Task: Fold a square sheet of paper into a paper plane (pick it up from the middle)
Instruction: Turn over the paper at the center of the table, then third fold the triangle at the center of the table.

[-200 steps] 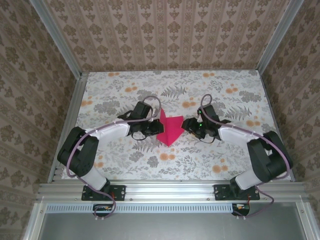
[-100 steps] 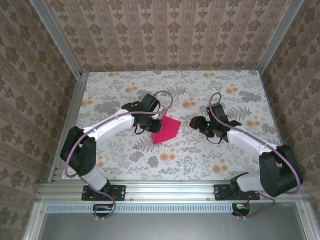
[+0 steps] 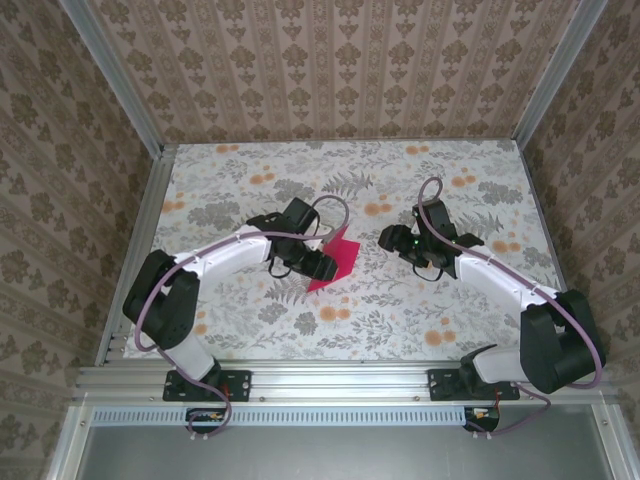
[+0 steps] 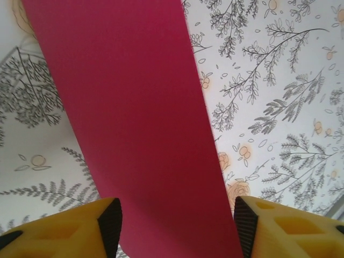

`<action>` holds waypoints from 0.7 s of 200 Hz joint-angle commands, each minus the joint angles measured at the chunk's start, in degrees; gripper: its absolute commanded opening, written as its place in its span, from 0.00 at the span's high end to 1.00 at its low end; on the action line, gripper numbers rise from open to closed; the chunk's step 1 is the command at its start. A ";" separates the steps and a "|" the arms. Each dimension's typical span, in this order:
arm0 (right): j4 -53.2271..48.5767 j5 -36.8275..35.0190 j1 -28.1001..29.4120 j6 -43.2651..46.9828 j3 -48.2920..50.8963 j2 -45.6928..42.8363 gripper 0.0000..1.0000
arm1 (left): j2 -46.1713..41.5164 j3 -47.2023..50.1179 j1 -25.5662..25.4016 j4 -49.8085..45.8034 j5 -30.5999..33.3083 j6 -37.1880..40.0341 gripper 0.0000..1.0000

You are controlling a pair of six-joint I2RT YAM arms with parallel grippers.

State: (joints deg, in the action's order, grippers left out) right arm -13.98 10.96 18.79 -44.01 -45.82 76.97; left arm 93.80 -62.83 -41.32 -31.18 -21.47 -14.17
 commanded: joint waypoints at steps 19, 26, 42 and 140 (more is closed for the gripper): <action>-2.36 0.50 0.88 1.20 -1.80 -0.30 0.36 | -6.86 5.04 3.67 8.74 -8.73 -4.89 0.29; -2.31 0.51 1.20 1.21 -1.94 -0.33 0.36 | -8.26 6.31 4.57 10.79 -10.14 -6.24 0.25; -2.29 0.11 1.96 1.47 -2.58 -0.74 0.35 | -11.42 9.22 5.78 14.48 -12.40 -8.13 0.20; -1.88 1.79 16.15 3.77 -14.05 12.08 0.61 | -9.68 21.43 6.91 29.47 -5.97 -30.99 0.74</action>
State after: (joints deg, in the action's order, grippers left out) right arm -15.44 10.33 31.11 -40.58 -56.62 82.35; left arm 81.84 -42.44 -33.32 -9.08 -26.20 -38.13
